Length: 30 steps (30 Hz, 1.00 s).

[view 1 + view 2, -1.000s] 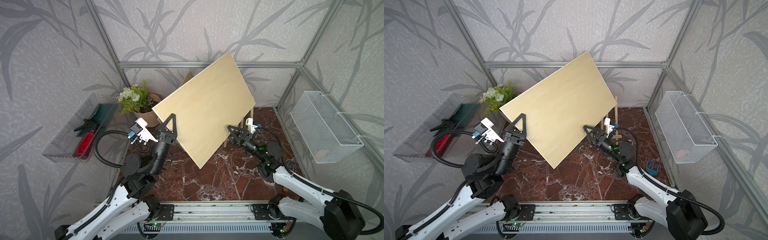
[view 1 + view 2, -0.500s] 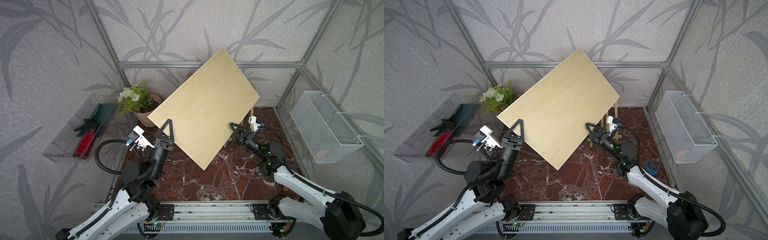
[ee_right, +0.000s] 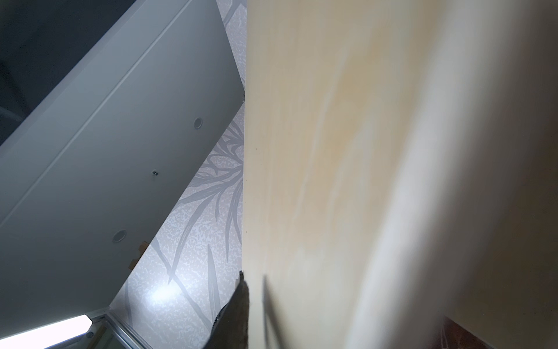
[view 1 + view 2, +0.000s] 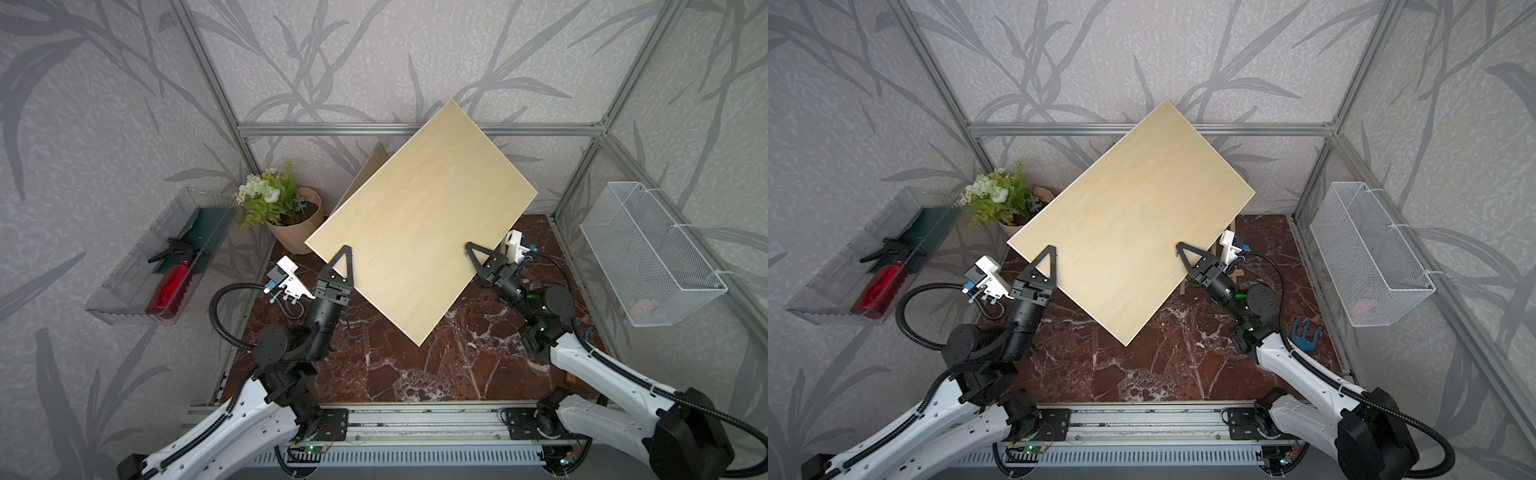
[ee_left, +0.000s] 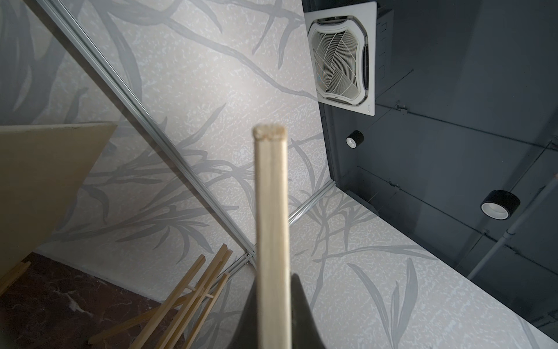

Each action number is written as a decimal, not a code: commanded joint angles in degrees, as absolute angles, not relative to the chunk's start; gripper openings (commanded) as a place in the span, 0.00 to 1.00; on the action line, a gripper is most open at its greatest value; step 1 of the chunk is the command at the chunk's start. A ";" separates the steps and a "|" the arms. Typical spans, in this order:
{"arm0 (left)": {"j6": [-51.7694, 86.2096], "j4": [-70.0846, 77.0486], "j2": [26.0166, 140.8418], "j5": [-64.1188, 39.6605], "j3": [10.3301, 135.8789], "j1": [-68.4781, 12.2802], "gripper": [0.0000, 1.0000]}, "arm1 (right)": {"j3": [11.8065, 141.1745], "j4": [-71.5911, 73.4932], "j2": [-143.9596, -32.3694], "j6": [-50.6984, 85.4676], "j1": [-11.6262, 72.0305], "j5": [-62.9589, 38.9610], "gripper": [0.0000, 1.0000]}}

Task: Disassemble the easel
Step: Place the drawing board at the center of the board.

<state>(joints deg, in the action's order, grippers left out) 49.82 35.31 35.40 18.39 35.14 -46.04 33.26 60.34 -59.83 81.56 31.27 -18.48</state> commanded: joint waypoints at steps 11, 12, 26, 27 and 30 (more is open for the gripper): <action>46.70 27.64 36.91 10.02 32.89 -46.42 0.00 | 35.06 71.26 -55.32 81.40 31.68 -18.33 0.00; 46.73 27.25 36.89 10.01 32.96 -46.44 0.00 | 34.47 71.85 -55.61 82.06 31.72 -18.05 0.00; 47.15 19.90 34.85 4.73 34.89 -46.32 0.72 | 21.62 57.59 -38.97 83.93 31.73 -11.23 0.00; 47.27 19.70 34.85 4.07 34.89 -46.32 0.74 | 21.01 55.06 -36.36 83.61 31.67 -10.73 0.00; 48.83 20.00 34.90 2.50 34.50 -46.42 0.80 | 19.25 46.38 -29.08 82.85 31.68 -9.18 0.00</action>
